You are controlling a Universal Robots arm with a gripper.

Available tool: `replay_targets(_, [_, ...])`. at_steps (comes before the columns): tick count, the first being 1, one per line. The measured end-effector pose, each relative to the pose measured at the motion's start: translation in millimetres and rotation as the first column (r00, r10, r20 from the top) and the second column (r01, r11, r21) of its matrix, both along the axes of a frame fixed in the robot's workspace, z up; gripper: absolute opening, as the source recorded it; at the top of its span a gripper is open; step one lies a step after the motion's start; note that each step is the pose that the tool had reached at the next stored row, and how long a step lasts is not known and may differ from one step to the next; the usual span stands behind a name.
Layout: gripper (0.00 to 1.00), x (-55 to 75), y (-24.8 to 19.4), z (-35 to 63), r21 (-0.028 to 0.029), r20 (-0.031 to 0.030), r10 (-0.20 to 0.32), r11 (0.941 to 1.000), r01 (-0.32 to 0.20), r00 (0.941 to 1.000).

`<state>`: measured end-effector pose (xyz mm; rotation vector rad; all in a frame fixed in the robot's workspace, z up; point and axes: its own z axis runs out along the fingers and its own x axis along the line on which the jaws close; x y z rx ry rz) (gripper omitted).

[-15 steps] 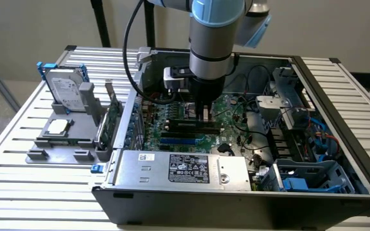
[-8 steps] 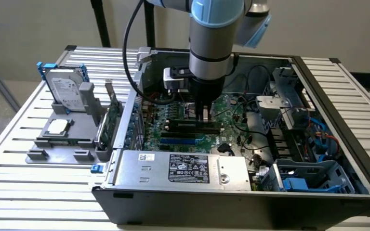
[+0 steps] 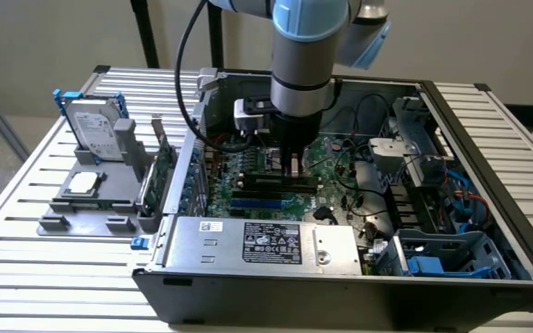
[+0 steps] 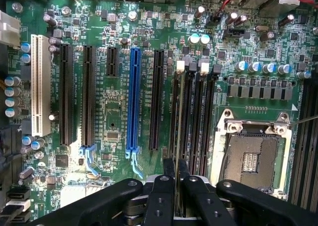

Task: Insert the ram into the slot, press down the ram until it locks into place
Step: 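Insert the ram into the slot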

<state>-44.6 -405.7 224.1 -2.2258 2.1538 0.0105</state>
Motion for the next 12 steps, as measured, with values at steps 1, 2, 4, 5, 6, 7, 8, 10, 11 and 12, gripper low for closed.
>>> replay_targets(1, [0.14, -0.1, 0.1, -0.3, 0.0, 0.0006, 0.0, 1.0, 0.0, 1.0])
replay_targets(2, [0.14, -0.1, 0.1, -0.6, 0.0, 0.0009, 0.0, 1.0, 0.0, 1.0])
replay_targets(4, [0.14, -0.1, 0.2, -1.1, -0.0002, 0.0015, 0.0, 1.0, 0.0, 1.0])
replay_targets(5, [0.14, -0.1, 0.3, -1.4, -0.0002, 0.0019, 0.0, 1.0, 0.0, 1.0])
replay_targets(6, [0.14, -0.2, 0.3, -1.6, -0.0002, 0.0022, 0.0, 1.0, 0.0, 1.0])
replay_targets(7, [0.14, -0.2, 0.4, -1.9, -0.0003, 0.0025, 0.0, 1.0, 0.0, 1.0])
replay_targets(8, [0.14, -0.2, 0.5, -2.2, -0.0002, 0.0028, 0.0, 1.0, 0.0, 1.0])
replay_targets(10, [0.14, -0.2, 0.6, -2.6, -0.0003, 0.0035, 0.0, 1.0, 0.0, 1.0])
replay_targets(11, [0.14, -0.2, 0.6, -2.9, -0.0004, 0.0038, 0.0, 1.0, 0.0, 1.0])
replay_targets(12, [0.14, -0.2, 0.7, -3.1, -0.0005, 0.0041, 0.0, 1.0, 0.0, 1.0])
